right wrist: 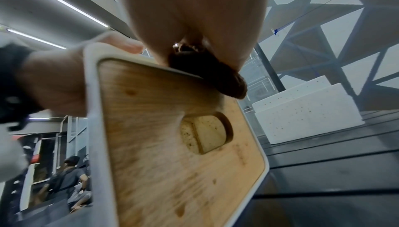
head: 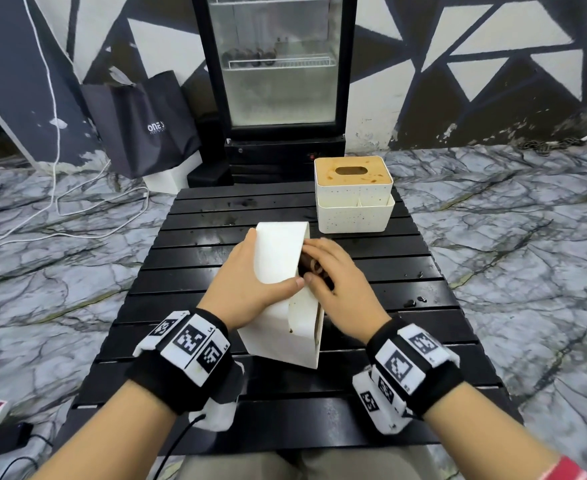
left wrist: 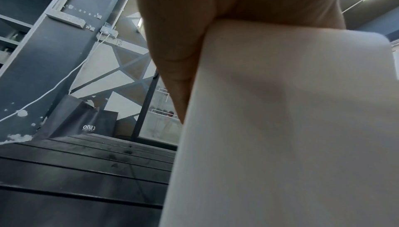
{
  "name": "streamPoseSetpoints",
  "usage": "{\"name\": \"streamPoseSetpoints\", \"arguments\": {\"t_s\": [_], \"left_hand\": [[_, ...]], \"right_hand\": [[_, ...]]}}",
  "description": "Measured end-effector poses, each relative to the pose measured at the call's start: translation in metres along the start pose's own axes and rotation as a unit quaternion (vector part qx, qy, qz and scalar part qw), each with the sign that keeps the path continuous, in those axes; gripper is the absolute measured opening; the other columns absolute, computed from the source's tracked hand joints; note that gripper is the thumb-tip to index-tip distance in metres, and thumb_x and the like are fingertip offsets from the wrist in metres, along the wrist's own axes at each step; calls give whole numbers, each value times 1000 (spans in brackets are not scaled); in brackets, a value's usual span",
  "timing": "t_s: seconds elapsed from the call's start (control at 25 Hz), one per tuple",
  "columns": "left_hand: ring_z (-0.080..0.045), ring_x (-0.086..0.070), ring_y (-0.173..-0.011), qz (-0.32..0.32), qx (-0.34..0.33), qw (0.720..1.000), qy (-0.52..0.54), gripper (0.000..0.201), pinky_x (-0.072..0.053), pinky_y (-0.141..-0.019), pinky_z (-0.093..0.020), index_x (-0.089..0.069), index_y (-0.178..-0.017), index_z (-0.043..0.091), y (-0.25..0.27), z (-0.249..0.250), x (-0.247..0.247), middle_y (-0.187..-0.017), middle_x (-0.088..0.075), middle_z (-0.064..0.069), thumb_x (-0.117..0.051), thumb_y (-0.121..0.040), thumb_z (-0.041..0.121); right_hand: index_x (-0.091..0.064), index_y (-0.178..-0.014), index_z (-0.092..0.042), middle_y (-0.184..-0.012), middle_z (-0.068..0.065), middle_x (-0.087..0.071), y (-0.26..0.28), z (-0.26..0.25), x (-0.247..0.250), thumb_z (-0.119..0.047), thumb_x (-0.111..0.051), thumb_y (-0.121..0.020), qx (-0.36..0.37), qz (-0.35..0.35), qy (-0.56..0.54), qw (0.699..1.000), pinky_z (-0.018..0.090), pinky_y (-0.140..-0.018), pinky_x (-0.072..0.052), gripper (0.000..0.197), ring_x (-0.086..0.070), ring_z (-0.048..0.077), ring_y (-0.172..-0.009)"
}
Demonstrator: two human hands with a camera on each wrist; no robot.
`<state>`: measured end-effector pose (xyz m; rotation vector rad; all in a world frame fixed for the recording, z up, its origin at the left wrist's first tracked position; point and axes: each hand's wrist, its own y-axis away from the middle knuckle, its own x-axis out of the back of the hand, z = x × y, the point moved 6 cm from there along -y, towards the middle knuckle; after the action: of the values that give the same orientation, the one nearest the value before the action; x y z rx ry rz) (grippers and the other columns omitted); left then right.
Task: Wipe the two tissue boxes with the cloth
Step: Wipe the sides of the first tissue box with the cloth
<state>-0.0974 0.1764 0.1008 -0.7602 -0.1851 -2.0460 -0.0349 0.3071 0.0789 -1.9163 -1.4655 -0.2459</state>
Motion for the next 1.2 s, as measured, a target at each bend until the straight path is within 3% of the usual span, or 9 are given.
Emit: {"name": "streamPoseSetpoints", "arguments": {"t_s": [0.12, 0.36, 0.44, 0.6, 0.72, 0.84, 1.08, 1.2], "left_hand": [[1, -50, -107, -14, -3, 1000, 0, 74, -38, -78, -16, -45, -121, 34, -1, 1, 1, -115, -54, 15, -65, -54, 58], [-5, -49, -110, -8, 3, 1000, 3, 76, -41, -86, -23, -44, -123, 35, -4, -4, 0, -118, -54, 12, -66, -54, 56], [-5, -50, -109, 3, 2, 1000, 9, 73, -42, -84, -22, -46, -120, 34, -4, -5, -1, -116, -54, 12, -66, -54, 55], [-7, -51, -108, -2, 0, 1000, 14, 70, -44, -83, -25, -46, -117, 33, -4, -4, -2, -114, -55, 10, -67, -53, 54], [-8, -51, -108, -8, 8, 1000, 5, 71, -43, -83, -25, -45, -118, 35, -5, -6, -2, -114, -55, 11, -67, -53, 55], [-10, -52, -110, 6, 10, 1000, 8, 71, -46, -89, -33, -46, -118, 35, -6, -8, -2, -115, -56, 10, -68, -53, 55], [-7, -52, -108, 3, -1, 1000, 10, 71, -45, -83, -25, -47, -117, 33, -5, -3, -3, -114, -56, 11, -67, -53, 55], [-6, -50, -109, 1, 2, 1000, 3, 72, -43, -83, -24, -46, -118, 34, -6, -3, -3, -115, -54, 12, -66, -53, 56]], "right_hand": [[-47, -129, -15, -129, -14, -38, 6, -2, -2, -18, -45, -88, 20, -24, 0, 1000, 11, -107, -20, 42, -30, -1, -126], [-46, -130, -15, -134, -2, -43, -26, 15, 6, -8, -48, -90, -26, -27, 5, 999, 35, -110, -29, 40, -37, 12, -126], [-47, -129, -14, -132, -6, -44, -14, 9, 2, -10, -47, -89, -5, -17, -1, 1000, 32, -111, -27, 39, -35, 11, -128], [-49, -127, -15, -125, -23, -39, 4, -1, -1, -15, -44, -87, 33, -24, -21, 999, 11, -106, -21, 41, -31, -7, -124], [-49, -127, -15, -124, -16, -42, -11, 6, 3, -14, -43, -86, 15, -35, -18, 999, 11, -104, -23, 41, -34, -1, -122], [-49, -127, -14, -124, -13, -42, -16, 6, 2, -7, -46, -88, -3, -26, -19, 999, 16, -104, -23, 40, -34, 3, -122], [-49, -127, -15, -128, -13, -42, 0, 1, -1, -16, -43, -86, 14, -32, -18, 999, 12, -107, -22, 42, -33, 1, -125], [-48, -128, -13, -131, -5, -45, -17, 8, 4, -10, -44, -88, -2, -37, -9, 999, 18, -107, -24, 41, -35, 6, -124]]}}
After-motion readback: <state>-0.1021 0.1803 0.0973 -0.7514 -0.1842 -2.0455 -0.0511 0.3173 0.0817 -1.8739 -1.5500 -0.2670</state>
